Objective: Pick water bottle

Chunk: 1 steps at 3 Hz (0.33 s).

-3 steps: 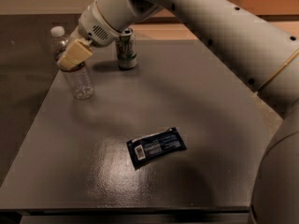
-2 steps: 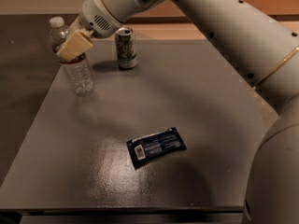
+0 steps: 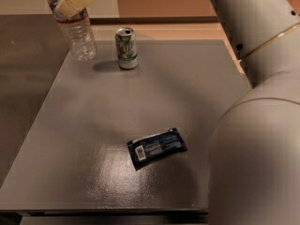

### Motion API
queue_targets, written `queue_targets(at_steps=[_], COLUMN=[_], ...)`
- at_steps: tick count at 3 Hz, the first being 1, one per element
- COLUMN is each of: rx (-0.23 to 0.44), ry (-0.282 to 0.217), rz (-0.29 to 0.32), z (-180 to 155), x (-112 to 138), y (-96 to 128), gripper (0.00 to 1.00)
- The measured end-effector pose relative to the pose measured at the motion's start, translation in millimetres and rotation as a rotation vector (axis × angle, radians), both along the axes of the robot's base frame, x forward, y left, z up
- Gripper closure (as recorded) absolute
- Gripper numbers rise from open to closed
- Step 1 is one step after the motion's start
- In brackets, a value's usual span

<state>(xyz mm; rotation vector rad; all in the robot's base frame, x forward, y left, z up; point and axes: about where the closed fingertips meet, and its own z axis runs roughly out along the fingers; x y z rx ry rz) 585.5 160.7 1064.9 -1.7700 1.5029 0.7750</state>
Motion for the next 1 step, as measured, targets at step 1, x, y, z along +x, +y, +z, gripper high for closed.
queue_targets(at_steps=[1], rx=[0.0], ry=[0.0], rz=[0.0], z=[0.0], x=[0.0], y=[0.1], gripper=[1.0])
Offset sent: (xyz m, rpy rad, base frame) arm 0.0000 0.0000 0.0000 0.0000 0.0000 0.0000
